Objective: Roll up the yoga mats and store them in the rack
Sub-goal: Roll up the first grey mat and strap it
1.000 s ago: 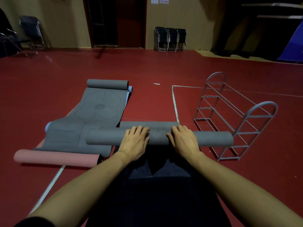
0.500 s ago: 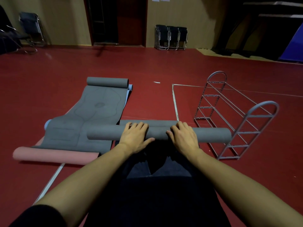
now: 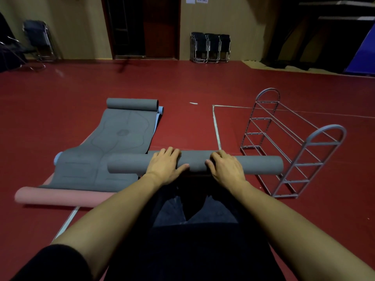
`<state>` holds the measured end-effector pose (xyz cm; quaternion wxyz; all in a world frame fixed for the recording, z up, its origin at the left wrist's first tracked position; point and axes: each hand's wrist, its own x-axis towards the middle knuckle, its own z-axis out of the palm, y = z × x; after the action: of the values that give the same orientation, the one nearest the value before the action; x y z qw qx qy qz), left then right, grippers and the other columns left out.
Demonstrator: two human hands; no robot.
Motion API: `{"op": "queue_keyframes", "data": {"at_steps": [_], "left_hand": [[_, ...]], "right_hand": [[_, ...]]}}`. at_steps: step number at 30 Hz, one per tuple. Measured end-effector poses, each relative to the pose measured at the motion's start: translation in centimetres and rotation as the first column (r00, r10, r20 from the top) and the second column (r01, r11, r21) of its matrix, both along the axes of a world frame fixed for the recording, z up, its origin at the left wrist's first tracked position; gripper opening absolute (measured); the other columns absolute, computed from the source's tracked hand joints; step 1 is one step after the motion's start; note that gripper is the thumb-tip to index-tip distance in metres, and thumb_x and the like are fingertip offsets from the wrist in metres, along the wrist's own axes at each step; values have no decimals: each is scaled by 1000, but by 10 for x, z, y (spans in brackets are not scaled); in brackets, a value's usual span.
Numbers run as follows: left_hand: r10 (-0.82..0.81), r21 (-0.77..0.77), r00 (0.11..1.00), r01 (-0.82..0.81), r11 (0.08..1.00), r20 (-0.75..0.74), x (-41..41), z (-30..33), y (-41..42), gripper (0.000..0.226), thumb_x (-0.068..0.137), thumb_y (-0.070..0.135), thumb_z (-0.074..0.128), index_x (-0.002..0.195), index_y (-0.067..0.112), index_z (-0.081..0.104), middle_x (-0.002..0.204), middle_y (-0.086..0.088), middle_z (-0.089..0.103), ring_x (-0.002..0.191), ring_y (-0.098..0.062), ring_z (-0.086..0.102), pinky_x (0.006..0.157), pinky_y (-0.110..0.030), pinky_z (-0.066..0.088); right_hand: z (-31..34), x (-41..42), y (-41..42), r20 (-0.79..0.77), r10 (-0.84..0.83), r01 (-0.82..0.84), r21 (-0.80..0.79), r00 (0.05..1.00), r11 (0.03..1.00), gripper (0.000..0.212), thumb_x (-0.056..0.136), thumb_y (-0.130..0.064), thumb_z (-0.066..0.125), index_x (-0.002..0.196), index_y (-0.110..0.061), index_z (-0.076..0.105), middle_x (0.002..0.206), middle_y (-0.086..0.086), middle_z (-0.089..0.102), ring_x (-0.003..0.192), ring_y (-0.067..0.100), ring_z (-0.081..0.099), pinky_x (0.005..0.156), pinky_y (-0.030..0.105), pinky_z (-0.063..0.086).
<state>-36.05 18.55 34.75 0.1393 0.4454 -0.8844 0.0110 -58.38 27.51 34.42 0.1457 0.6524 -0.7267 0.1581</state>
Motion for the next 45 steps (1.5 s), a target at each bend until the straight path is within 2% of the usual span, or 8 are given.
{"op": "queue_keyframes", "data": {"at_steps": [7,10,13,18,23,26,36,45], "left_hand": [[-18,41,992,13,999,121,-3,-7,-18,83,81,75,64,144,26,41,135,-1,50,128,-27,49,113,-45,34],[-19,34,994,15,999,111,-6,-10,-27,81,85,77,58,145,26,43,136,-2,53,128,-28,52,114,-45,34],[-37,23,993,35,999,113,-5,-9,-34,76,90,78,48,145,25,45,135,-2,56,124,-28,54,108,-43,37],[-74,4,990,74,997,119,-3,-4,-36,72,93,76,43,143,25,48,133,-1,58,121,-25,54,102,-41,40],[-104,-31,992,106,994,68,0,7,-37,66,93,76,43,134,26,54,125,0,62,118,-24,54,98,-42,40],[-122,-95,992,126,988,44,2,28,-40,67,92,77,40,132,26,55,121,0,62,114,-24,55,97,-42,41],[-121,-446,991,86,891,-51,4,144,-50,68,92,75,46,132,21,57,117,-3,64,108,-28,58,91,-45,41],[-118,-522,989,54,851,-90,19,244,-38,74,88,79,44,136,24,55,124,-2,64,114,-26,57,95,-45,40]], "right_hand": [[-1,-15,-8,-161,49,-37,74,986,997,65,86,-74,57,115,-17,63,107,7,58,98,28,56,83,41,49],[0,-15,-14,-151,42,-35,49,988,998,68,84,-74,57,113,-12,61,105,9,63,96,31,61,84,41,49],[1,-18,-20,-111,39,-32,57,993,998,76,81,-80,42,110,-11,60,103,8,64,95,31,62,85,41,47],[-7,-29,-24,-142,49,-41,62,989,997,83,81,-82,40,128,-16,57,116,6,66,109,29,61,94,40,46],[3,-37,-30,-285,68,-54,58,956,997,85,85,-82,22,124,-15,58,100,9,64,92,33,61,83,44,43],[26,-43,-34,-344,92,-92,18,934,996,81,88,-81,23,116,-14,59,97,10,63,88,34,59,81,46,43],[149,-47,-41,-441,7,-109,-205,897,973,79,93,-78,29,126,-12,57,102,13,61,93,36,56,76,47,43],[251,-38,-26,-492,-17,-172,-336,870,926,76,95,-81,31,124,-15,55,105,11,63,94,33,57,78,44,44]]}}
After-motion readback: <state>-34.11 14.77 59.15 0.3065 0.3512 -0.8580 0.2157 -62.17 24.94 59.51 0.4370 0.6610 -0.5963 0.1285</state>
